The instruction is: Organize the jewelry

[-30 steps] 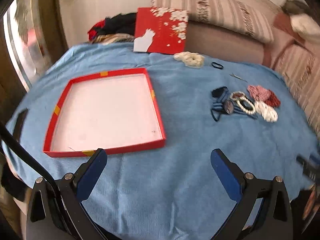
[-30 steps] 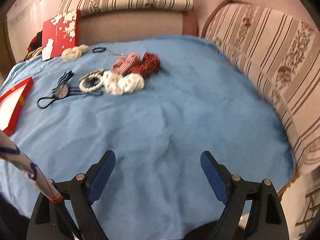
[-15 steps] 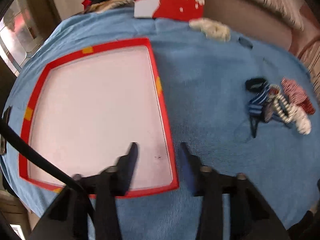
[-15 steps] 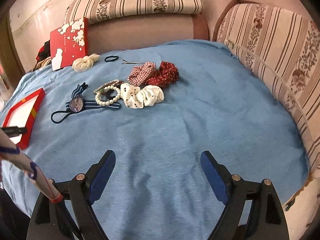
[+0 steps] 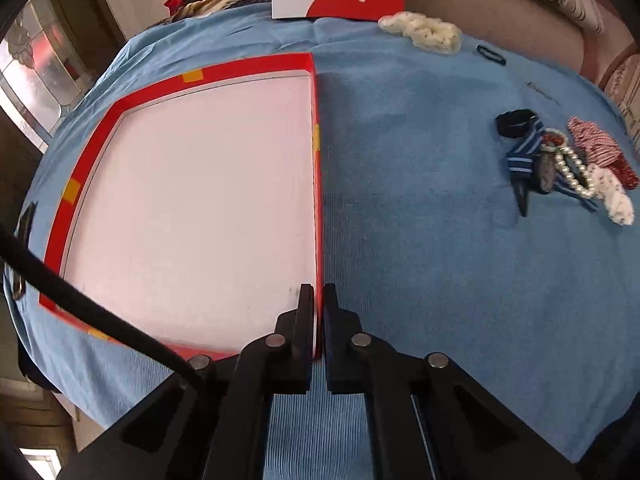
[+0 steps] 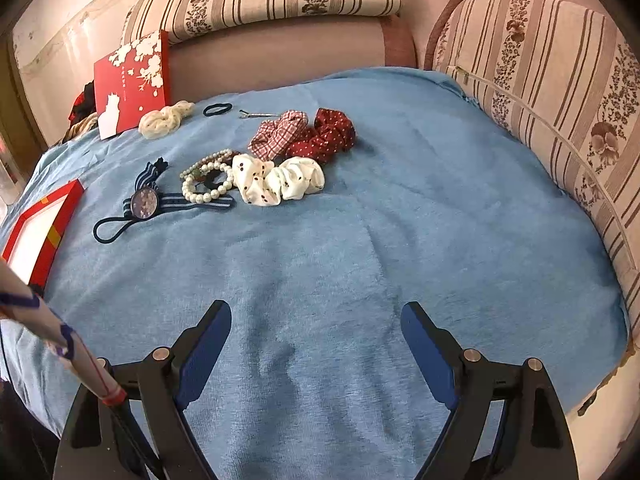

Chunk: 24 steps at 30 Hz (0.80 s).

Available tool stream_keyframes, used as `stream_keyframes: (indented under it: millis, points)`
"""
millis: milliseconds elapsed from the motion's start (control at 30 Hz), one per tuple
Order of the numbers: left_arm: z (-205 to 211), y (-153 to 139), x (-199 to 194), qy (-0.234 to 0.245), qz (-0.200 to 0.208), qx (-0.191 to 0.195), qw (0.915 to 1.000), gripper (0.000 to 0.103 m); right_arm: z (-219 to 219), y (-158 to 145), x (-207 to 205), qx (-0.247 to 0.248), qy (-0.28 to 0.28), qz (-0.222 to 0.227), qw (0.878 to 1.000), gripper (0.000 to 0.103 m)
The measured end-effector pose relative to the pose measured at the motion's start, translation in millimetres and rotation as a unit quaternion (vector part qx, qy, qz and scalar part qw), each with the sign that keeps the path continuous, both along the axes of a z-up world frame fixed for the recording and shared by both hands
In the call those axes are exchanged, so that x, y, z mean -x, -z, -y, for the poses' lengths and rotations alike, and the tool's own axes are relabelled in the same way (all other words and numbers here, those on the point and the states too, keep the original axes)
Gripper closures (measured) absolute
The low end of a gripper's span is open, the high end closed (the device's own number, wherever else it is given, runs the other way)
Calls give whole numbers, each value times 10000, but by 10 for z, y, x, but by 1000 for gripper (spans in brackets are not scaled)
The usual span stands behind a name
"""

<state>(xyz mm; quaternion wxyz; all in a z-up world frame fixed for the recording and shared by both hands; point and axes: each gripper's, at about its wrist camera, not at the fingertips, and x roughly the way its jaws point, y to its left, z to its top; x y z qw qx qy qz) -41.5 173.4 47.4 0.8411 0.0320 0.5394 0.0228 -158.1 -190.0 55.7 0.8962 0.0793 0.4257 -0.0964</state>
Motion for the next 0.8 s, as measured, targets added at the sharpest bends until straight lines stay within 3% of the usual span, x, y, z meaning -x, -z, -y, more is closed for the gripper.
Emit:
stream_keyframes:
  millis: [100, 233, 433, 567, 800]
  points:
    - [22, -201, 144, 9, 258, 148, 9996, 92, -24, -1, -6, -46, -12, 37, 10000, 13]
    - [179, -499, 328, 161, 689, 384, 9968, 58, -55, -69, 15, 66, 4, 223, 9997, 13]
    - [553, -758, 533, 473, 1083, 213, 9928, 34, -40, -129, 5, 92, -112, 337, 9993, 13]
    - [707, -797, 652, 546, 1209, 192, 9910, 24, -23, -129, -46, 128, -146, 267, 9995, 13]
    - [832, -727, 686, 810, 1031, 254, 9910, 23, 3, -100, -174, -88, -239, 199, 9995, 16]
